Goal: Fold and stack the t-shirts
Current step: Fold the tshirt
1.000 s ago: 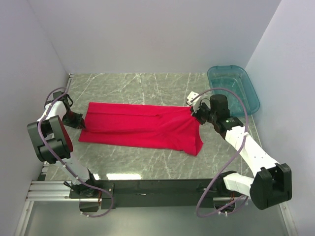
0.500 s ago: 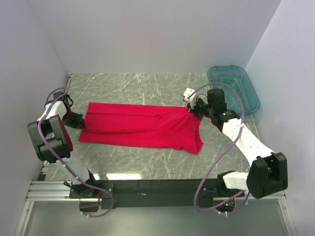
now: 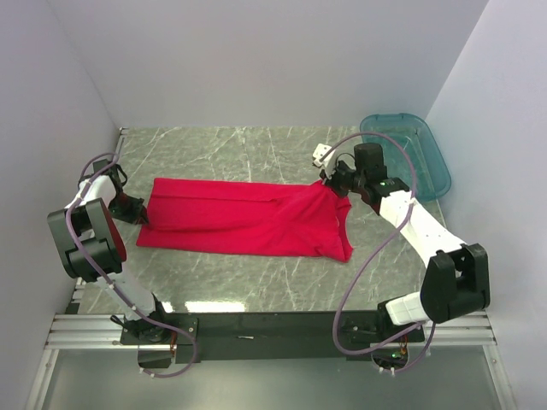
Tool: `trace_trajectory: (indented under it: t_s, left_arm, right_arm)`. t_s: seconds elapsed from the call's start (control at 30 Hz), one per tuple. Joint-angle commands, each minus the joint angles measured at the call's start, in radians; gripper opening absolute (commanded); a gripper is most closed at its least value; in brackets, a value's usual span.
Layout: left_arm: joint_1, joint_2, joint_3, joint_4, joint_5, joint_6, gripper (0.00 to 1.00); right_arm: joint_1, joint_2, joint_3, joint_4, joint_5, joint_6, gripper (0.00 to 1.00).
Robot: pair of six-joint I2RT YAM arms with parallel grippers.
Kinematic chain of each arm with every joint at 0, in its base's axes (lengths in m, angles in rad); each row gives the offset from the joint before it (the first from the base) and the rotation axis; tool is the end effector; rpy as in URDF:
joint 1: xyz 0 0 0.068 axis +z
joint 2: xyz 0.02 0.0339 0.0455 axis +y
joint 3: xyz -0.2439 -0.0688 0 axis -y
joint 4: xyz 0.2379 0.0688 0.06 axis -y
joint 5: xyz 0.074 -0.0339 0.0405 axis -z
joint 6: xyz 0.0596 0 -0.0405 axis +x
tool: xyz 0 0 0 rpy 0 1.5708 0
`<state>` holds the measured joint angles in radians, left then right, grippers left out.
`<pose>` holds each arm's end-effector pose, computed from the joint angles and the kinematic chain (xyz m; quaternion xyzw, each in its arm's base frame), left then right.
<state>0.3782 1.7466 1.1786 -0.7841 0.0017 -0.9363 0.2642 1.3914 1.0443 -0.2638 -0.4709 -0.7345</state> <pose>0.3016 0.1197 0.1458 -0.6072 0.7870 -0.0309 0.1047 0.3064 0.1109 0.2561 -0.5076 0.7056 0.0966 0.4848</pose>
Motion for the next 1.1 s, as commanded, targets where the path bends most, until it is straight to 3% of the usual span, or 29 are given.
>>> trace_trajectory:
  t_s: [0.0, 0.7, 0.8, 0.93, 1.07]
  left_arm:
    - [-0.001, 0.001, 0.032, 0.013, -0.017, 0.017, 0.07]
    - [0.001, 0.014, 0.055, 0.014, 0.006, 0.017, 0.1]
    - [-0.001, 0.005, 0.069, 0.026, 0.058, 0.042, 0.24]
    - [-0.001, -0.042, 0.082, 0.086, 0.139, 0.093, 0.51]
    - [0.001, -0.122, 0.063, 0.19, 0.265, 0.165, 0.56]
  right_arm:
    - [0.009, 0.02, 0.054, 0.002, -0.015, -0.028, 0.0]
    - [0.012, 0.061, 0.066, 0.005, 0.011, -0.036, 0.0]
    - [0.012, 0.069, 0.068, 0.006, 0.012, -0.037, 0.0]
    - [0.012, 0.075, 0.072, 0.005, 0.012, -0.032, 0.0]
    - [0.012, 0.081, 0.065, 0.011, 0.014, -0.031, 0.0]
